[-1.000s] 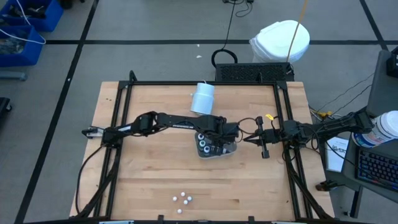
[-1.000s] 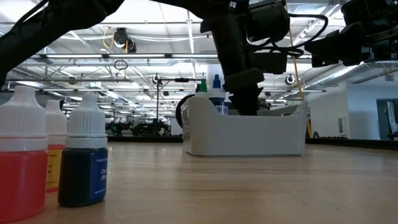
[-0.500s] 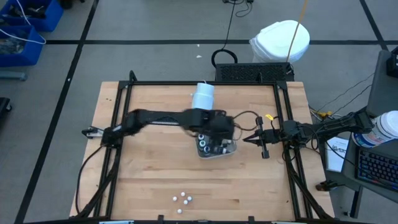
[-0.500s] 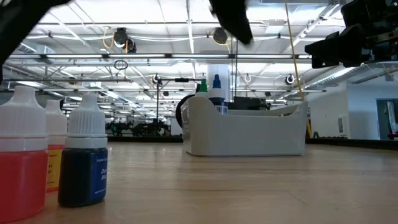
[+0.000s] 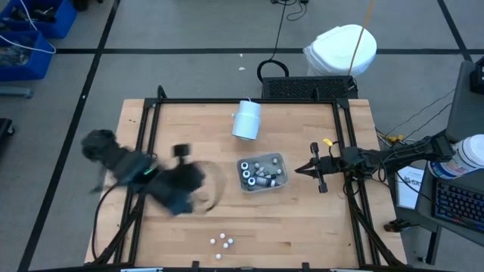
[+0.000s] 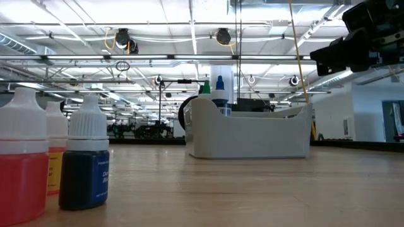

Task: Pick & Place food coloring
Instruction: Put the small blue food coloring bottle into the gray bin

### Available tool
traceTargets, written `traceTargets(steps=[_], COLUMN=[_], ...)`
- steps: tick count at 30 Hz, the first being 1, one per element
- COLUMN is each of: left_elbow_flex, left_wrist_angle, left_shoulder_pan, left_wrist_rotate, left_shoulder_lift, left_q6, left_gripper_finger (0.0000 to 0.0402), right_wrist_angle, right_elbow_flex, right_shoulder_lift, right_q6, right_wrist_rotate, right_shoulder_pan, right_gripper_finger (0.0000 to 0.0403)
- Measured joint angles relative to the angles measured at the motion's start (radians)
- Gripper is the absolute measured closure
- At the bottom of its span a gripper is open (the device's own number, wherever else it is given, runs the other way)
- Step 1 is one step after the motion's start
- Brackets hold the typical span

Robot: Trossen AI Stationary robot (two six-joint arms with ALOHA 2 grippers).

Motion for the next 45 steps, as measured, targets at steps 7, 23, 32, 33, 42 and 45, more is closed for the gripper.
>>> traceTargets(steps=[7,23,32,33,42,45], left_elbow_flex=[-0.644,-1.525,-1.653,-1.668,-1.732,-1.732], left_wrist_angle=[0.279,1.314,1.601,1.603,1.58,1.575], left_shoulder_pan=[-0.301,-0.172,-0.145,-0.142,-0.143,-0.143], left_wrist_rotate=[-0.278,-0.172,-0.253,-0.253,-0.251,-0.205], left_shoulder_lift=[-0.302,-0.548,-0.562,-0.562,-0.561,-0.561], left_q6=[-0.371,0.047,0.269,0.256,0.167,0.167], left_gripper_finger=[0.0396,0.0389,0.0392,0.0395,0.0368,0.0361], right_wrist_angle=[0.076,0.33,-0.237,-0.306,-0.506,-0.482], right_elbow_flex=[0.0,0.062,0.642,0.715,1.219,1.298], right_shoulder_lift=[0.041,0.263,0.765,0.842,1.33,1.412], right_q6=[0.006,-0.03,0.116,0.103,-0.062,-0.108], right_wrist_rotate=[0.0,-0.025,0.0,0.004,0.0,0.002], right_shoulder_pan=[0.0,0.023,0.166,0.184,0.311,0.338], right_gripper_finger=[0.0403,0.0403,0.0403,0.0403,0.0333,0.0286])
